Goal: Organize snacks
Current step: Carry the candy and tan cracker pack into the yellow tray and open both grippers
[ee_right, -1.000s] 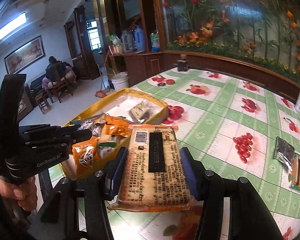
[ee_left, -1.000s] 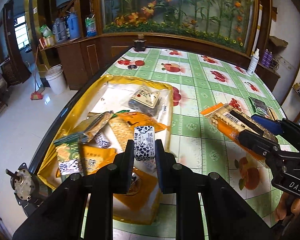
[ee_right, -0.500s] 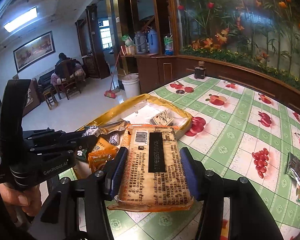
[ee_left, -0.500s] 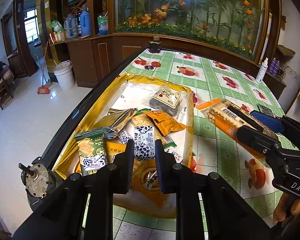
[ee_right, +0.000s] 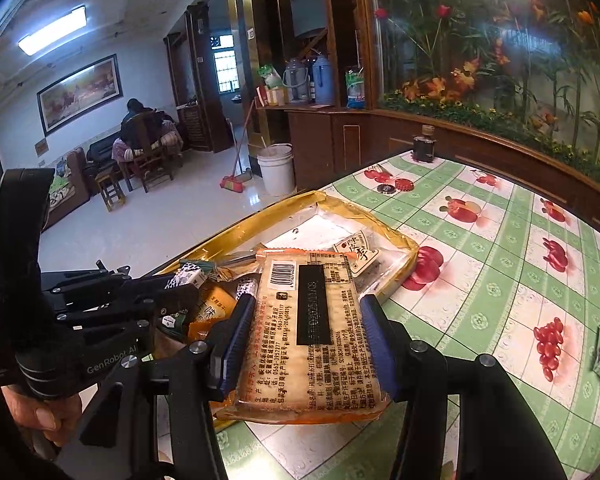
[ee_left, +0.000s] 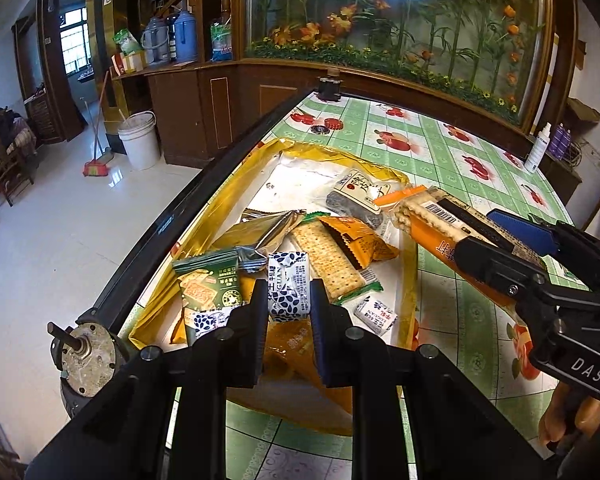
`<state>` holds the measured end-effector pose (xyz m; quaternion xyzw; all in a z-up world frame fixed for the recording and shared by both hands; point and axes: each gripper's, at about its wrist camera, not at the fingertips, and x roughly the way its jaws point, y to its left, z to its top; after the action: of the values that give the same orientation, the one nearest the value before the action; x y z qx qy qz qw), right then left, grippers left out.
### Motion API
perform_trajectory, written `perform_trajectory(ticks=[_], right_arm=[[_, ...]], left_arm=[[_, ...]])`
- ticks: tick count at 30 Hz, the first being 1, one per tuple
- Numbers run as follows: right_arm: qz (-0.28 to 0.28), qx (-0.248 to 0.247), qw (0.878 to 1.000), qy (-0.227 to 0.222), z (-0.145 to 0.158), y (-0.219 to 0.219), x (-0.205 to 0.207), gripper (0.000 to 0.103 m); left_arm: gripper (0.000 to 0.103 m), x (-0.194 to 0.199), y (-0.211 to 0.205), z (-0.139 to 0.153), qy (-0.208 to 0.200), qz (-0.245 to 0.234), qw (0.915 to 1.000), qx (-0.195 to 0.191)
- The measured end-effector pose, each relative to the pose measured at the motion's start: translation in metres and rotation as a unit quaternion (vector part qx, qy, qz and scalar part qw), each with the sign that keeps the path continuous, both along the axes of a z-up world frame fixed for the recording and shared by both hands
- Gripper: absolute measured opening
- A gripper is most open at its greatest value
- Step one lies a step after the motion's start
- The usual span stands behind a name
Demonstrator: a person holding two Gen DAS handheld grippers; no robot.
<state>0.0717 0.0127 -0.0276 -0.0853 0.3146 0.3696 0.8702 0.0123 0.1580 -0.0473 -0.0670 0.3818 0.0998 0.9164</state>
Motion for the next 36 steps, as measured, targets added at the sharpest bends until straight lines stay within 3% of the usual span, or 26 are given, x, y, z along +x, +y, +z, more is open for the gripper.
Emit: perform_trajectory(ticks=[36], right_arm=[[0.009, -0.011, 0.999, 0.039, -0.044, 0.068, 0.071, 0.054]], left_arm=[[0.018, 0.032, 0.023, -0.024, 0.034, 0.022, 0.9992, -0.005]])
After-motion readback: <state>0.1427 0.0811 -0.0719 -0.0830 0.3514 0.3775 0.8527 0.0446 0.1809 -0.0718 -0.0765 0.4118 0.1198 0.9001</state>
